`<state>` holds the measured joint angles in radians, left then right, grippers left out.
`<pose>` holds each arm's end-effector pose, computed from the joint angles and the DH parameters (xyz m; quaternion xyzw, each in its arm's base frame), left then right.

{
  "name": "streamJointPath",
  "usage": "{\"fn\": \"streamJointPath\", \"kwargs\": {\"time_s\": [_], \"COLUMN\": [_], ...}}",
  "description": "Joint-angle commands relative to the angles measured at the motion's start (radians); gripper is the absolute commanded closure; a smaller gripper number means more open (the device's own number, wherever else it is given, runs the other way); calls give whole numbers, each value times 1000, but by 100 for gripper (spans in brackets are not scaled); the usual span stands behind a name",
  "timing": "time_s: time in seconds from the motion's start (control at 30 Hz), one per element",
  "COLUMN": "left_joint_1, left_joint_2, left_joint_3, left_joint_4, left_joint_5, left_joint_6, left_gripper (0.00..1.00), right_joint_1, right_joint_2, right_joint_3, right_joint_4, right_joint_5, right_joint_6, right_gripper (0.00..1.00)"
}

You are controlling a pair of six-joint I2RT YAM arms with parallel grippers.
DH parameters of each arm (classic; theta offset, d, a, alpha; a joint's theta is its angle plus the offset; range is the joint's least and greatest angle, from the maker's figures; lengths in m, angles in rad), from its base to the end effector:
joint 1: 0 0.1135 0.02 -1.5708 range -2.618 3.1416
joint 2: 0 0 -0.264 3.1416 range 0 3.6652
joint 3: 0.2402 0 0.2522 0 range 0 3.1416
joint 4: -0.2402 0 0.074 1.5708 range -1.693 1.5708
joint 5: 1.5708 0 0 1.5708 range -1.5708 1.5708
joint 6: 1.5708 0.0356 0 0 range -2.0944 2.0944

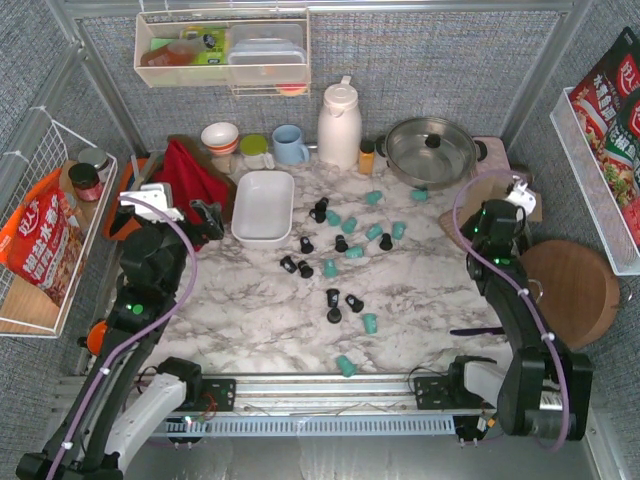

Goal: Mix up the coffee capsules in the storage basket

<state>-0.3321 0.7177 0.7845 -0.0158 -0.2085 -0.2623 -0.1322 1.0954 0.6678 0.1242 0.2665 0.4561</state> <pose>0.1633 -0.0485 0.3689 -0.0515 0.6873 -0.1426 0.7104 0.2469 -0.0423 0.2689 0.3069 0.7416 -0.0110 0.5965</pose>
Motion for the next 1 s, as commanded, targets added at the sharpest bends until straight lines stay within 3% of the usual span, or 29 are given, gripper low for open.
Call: {"fn": "streamJointPath", "kwargs": {"time_s": [0.0, 0.17, 0.37, 0.5, 0.77, 0.9, 0.97], "left_joint_1": [-1, 0, -1, 0, 0, 0, 0], "left_joint_2": [-14, -27, -38, -40, -36, -35, -32], "left_joint_3": [-6, -12, -13, -17, -18, -20, -19], "left_joint_4": [43, 46, 48, 52, 50, 52, 52], "left_joint_5": [15, 13, 12, 14, 14, 9, 11], "left_joint_6": [10, 14, 17, 15, 15, 17, 17], "left_gripper": [1, 1, 1, 1, 1, 1, 1], "right_joint_1": [-32, -99, -123, -125, -126, -127, -126], "right_joint_2": [94, 241, 301, 301, 303, 265, 232], "right_joint_3": [52, 138, 211, 154, 113, 113, 122], "right_joint_4": [209, 283, 124, 87, -33, -121, -180], "right_joint_5": [-53, -117, -238, -210, -165, -102, -74], "right_joint_6": [4, 67, 99, 86, 27, 7, -6], "right_gripper": [100, 100, 99, 80, 68, 41, 33]}}
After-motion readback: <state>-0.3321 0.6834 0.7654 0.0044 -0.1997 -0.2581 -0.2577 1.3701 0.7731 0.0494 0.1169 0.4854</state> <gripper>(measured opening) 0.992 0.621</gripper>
